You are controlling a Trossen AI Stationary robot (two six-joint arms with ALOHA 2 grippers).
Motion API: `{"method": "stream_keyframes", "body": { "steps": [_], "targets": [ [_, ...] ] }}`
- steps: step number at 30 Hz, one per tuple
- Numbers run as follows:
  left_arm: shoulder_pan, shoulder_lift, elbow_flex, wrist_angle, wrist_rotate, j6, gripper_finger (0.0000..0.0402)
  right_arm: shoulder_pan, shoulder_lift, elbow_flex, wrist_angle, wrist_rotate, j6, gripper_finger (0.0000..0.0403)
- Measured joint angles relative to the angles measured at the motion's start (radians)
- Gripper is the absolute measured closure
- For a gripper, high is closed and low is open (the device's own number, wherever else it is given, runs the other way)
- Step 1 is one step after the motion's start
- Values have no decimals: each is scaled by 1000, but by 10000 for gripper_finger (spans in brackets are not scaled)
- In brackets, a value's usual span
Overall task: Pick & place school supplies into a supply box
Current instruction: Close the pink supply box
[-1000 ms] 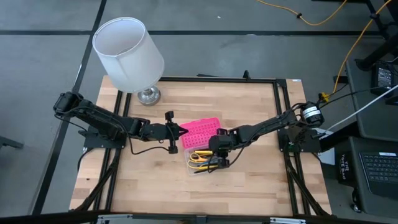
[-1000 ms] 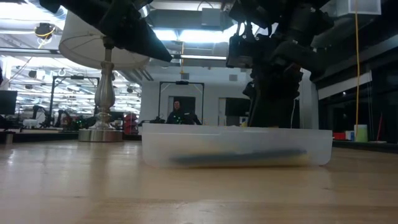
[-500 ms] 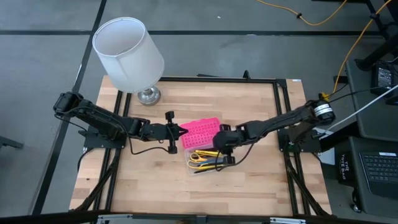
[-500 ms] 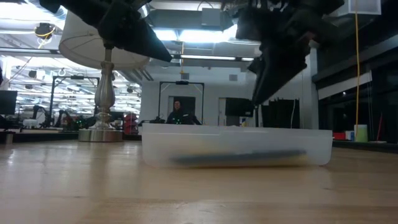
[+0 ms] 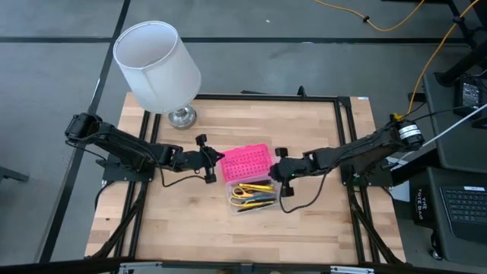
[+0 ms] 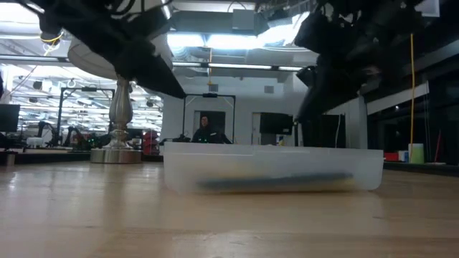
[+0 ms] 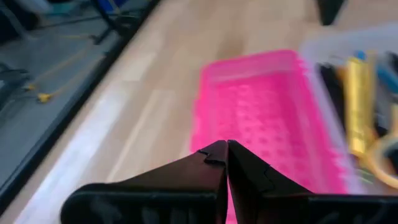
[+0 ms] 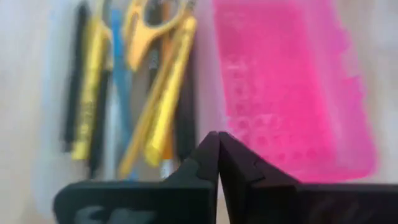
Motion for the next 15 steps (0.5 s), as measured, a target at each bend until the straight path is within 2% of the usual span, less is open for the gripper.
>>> {"method": "stream_keyframes", "body": {
  "steps": [4,12,15],
  "targets": [
    [46,0,-49,124,-47,-2,400,-15,-53,-45,61,34,-25,396],
    [151,-1,-86,123,84,-147,400,-23,-103,-45,84,34,-54,390],
    [172,-1,-99,130,87,-174,398,-24,-102,-45,80,61,-63,395]
  ]
}}
